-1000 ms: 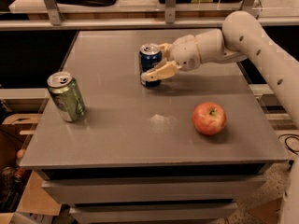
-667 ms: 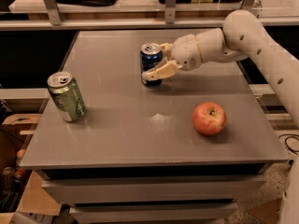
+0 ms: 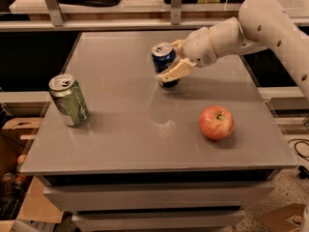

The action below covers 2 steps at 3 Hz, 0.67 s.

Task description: Knock pepsi can over

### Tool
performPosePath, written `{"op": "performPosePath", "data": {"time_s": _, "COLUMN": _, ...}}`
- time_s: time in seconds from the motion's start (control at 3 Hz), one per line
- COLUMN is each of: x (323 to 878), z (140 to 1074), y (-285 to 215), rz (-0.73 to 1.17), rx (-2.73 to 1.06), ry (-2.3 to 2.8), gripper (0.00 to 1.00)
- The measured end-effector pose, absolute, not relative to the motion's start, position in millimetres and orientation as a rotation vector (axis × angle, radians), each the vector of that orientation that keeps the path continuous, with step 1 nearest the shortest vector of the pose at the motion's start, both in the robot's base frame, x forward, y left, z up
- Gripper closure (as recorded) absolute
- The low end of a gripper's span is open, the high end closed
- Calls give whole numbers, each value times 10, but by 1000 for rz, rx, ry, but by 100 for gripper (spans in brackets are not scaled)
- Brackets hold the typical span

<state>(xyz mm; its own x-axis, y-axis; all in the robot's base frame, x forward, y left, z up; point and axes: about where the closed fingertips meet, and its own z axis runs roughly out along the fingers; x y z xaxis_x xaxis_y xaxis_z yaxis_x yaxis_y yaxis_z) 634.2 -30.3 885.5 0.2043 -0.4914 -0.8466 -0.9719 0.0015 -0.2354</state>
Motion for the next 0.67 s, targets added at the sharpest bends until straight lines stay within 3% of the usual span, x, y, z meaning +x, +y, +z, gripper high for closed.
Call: {"op": "performPosePath", "data": {"time_s": 0.67, "x": 6372, "z": 8963, "y": -424, "rz": 405, "rx": -1780, "ry": 1505, "gripper": 100}}
